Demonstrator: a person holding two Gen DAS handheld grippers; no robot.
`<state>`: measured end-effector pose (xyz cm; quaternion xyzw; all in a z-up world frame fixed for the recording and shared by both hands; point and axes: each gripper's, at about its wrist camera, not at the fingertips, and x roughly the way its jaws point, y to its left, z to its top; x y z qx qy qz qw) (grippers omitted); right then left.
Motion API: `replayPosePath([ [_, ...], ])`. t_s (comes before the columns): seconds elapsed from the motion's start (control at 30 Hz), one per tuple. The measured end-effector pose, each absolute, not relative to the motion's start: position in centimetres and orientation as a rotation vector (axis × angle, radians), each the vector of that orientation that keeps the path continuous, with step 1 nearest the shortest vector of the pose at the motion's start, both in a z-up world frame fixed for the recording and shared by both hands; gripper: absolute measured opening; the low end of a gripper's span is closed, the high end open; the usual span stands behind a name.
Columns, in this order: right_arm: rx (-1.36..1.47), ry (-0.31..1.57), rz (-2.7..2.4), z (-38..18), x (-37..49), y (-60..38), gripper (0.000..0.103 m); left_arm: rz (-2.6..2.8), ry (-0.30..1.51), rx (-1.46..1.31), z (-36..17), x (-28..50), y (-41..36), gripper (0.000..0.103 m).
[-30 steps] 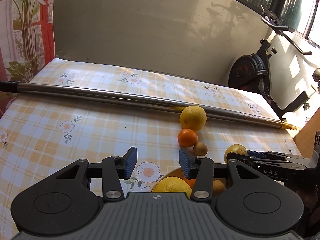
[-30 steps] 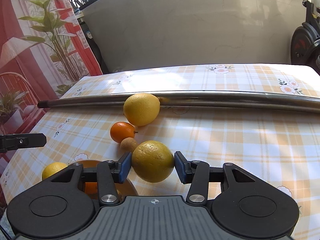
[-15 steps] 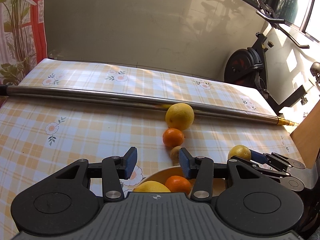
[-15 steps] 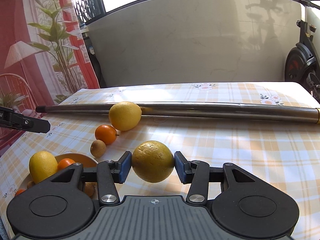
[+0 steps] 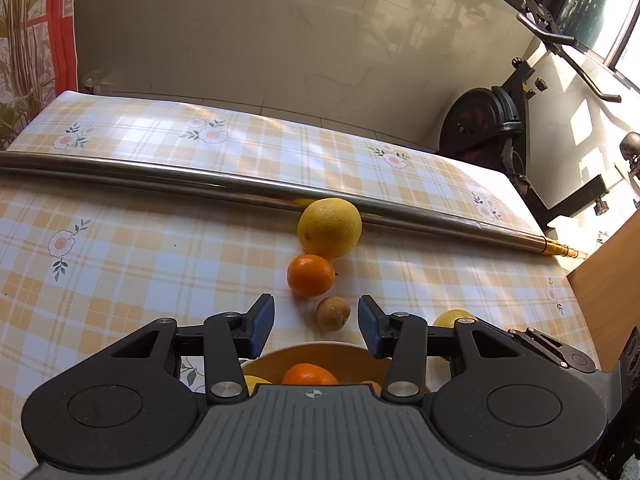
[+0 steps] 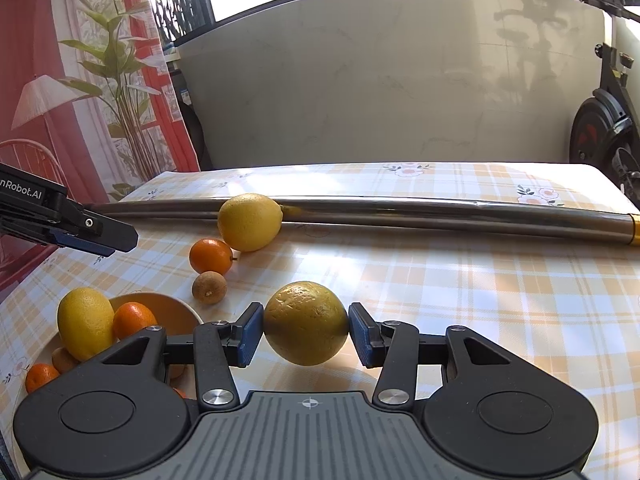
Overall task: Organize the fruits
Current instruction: 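Lift the grapefruit with the right tool while the left tool reaches for a brown kiwi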
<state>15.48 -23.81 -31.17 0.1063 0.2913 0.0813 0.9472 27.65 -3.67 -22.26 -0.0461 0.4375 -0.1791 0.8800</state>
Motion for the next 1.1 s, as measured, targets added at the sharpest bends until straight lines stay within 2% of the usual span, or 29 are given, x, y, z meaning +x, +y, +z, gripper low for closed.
replayPosePath([
  [1.1, 0.288, 0.598, 0.165, -30.0, 14.6, -24.2, 0.043, -0.385, 1.042, -0.108, -26.5, 32.2, -7.3, 0.047],
])
